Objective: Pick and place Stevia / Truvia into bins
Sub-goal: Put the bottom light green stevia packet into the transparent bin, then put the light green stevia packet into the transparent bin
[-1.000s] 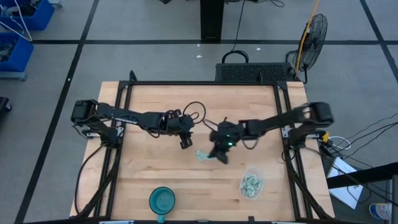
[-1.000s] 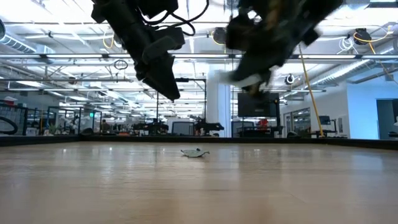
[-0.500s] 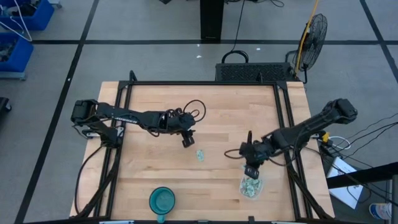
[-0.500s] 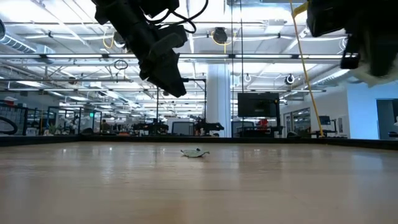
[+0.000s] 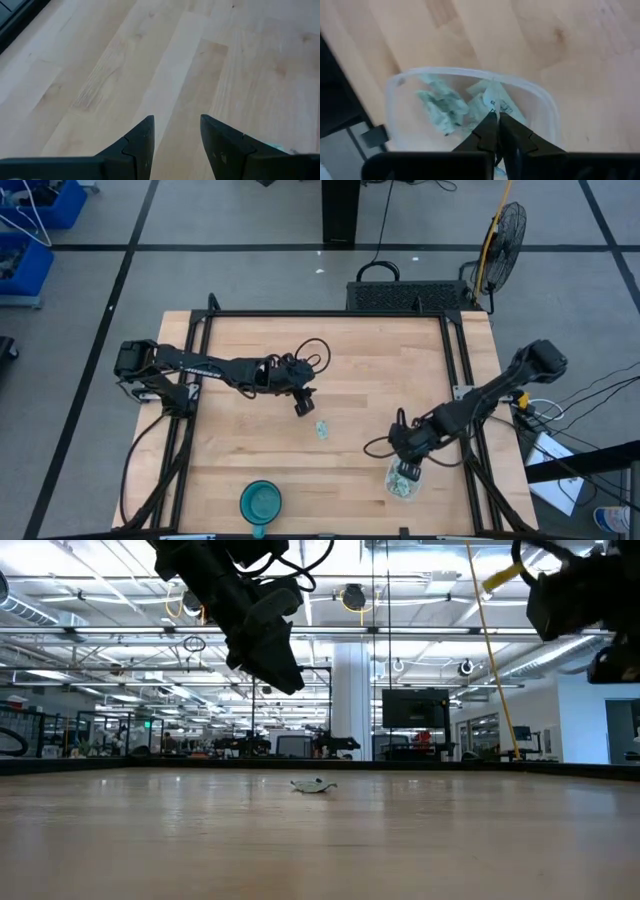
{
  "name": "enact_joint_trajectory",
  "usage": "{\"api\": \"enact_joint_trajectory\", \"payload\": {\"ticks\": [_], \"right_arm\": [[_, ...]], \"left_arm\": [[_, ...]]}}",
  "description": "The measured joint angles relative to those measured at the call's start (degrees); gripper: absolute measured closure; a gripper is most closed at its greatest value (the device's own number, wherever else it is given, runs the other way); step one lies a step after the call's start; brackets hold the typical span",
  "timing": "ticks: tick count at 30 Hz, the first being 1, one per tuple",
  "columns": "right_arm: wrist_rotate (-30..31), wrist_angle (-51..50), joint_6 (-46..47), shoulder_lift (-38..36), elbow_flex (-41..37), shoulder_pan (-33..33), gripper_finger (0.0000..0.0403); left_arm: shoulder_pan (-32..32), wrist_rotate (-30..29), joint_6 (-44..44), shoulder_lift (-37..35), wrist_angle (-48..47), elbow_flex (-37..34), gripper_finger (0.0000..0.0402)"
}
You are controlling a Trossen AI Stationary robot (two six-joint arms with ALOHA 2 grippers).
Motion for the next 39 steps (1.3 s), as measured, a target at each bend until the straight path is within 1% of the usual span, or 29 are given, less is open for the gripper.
{"api": "enact_joint_trajectory", "payload": {"ticks": [4, 8, 11, 15, 19, 22, 23, 27, 30, 32, 39], "right_arm": [[-1.42, -0.09, -0.25, 0.28, -0.9, -0.57, 0.0365], [-1.42, 0.27, -0.29, -0.87, -0.92, -1.29, 0.0331], [-1.45, 0.44, -0.27, -2.36, -0.92, -1.92, 0.0309], [-1.38, 2.81, -0.12, -4.91, -0.94, -3.83, 0.0292], [-1.34, 8.91, -2.71, -6.91, -0.92, -6.61, 0.0287], [-0.96, 14.02, -8.47, -7.68, -0.92, -9.18, 0.0287], [-0.06, 15.92, -10.45, -7.72, -0.93, -9.98, 0.0288], [7.39, 21.98, -17.1, -7.7, -0.92, -12.87, 0.0292], [11.87, 24.83, -19.74, -7.7, -0.92, -15.06, 0.0292], [13.57, 26.19, -19.98, -7.7, -0.92, -16.38, 0.0292], [13.87, 26.17, -19.87, -7.68, -0.94, -18.93, 0.0293]], "left_arm": [[0.0, 0.49, -0.14, 0.0, 0.01, 0.0, 0.0236], [0.0, 0.95, -0.28, 0.0, -0.08, 0.0, 0.0236], [0.0, 3.74, -2.98, 0.0, -0.06, 0.0, 0.0236], [-0.24, 9.21, -5.52, 0.6, 0.05, 0.0, 0.0236], [-1.02, 13.03, -3.68, 2.66, 0.15, -0.07, 0.0236], [-1.69, 15.57, -2.96, 5.46, 0.38, -0.07, 0.0236], [-1.92, 16.64, -3.09, 6.66, 0.48, -0.07, 0.0236], [-2.64, 20.89, -4.23, 11.63, 3.42, -0.07, 0.0236], [-3.01, 20.95, -2.94, 14.74, 6.15, -0.07, 0.0236], [-2.97, 21.02, -2.92, 16.15, 6.76, -0.09, 0.0236], [-2.52, 22.46, -2.71, 17.94, 7.65, 0.12, 0.0236]]}}
